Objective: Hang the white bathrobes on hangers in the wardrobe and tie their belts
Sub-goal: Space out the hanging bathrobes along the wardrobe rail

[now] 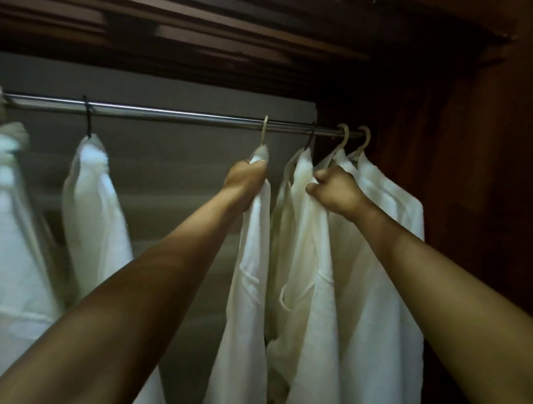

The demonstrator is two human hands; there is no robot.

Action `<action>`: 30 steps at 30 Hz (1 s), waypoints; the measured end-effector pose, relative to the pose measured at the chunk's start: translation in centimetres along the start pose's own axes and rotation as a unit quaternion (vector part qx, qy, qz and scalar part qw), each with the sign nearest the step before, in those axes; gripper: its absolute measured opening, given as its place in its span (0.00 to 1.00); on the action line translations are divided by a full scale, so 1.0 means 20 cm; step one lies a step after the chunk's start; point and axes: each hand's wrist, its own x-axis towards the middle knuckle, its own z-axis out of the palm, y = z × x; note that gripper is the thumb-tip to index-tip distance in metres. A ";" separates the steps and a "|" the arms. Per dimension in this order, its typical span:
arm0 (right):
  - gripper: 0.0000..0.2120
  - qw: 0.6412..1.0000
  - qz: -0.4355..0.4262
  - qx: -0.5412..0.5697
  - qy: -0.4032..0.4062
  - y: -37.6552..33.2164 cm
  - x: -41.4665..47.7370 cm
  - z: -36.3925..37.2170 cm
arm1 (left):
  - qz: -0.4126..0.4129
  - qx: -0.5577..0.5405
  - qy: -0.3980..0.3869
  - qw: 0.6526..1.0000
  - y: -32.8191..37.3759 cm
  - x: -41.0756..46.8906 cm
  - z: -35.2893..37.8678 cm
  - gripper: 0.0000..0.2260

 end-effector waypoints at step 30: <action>0.11 0.993 -0.071 0.080 -0.049 -0.91 -0.22 0.41 | -0.094 -0.011 0.085 0.992 0.01 -0.24 -1.00 0.34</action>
